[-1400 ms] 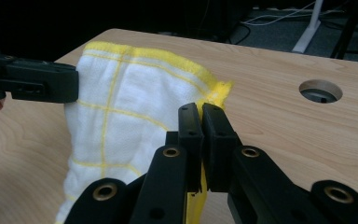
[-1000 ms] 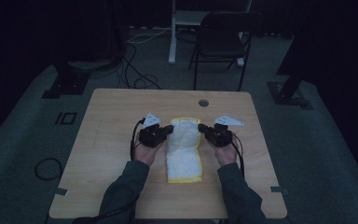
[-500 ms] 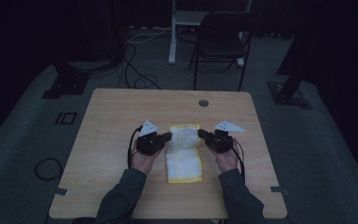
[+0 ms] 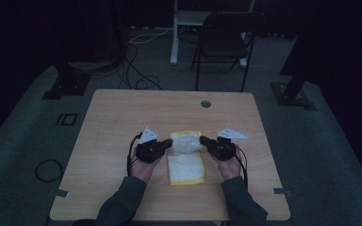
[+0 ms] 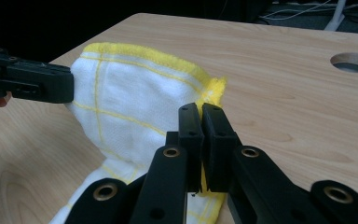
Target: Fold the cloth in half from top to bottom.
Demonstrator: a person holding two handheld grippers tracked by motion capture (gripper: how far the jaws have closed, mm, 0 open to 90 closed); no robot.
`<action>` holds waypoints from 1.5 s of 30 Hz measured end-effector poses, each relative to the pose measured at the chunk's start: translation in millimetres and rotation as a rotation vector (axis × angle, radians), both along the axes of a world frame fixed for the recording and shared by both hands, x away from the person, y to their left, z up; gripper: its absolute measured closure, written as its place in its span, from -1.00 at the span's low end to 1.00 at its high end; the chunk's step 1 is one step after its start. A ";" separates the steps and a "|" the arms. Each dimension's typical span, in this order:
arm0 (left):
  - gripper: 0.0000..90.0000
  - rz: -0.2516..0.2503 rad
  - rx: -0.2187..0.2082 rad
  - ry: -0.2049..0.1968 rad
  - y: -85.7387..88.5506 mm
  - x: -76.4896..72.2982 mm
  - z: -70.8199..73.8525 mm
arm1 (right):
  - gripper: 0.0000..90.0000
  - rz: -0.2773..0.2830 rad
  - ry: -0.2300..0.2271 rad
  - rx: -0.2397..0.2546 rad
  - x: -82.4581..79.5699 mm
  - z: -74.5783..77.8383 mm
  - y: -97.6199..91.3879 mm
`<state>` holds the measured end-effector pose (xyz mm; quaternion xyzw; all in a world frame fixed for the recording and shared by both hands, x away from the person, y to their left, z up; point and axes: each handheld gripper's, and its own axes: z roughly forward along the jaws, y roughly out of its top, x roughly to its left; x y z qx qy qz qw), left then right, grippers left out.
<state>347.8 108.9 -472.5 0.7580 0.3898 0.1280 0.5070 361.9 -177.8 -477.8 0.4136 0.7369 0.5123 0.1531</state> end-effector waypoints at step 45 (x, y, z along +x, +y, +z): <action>0.91 -0.039 0.003 0.082 4.8 -33.0 -31.6 | 0.96 0.029 0.061 -0.061 -33.8 -32.7 1.7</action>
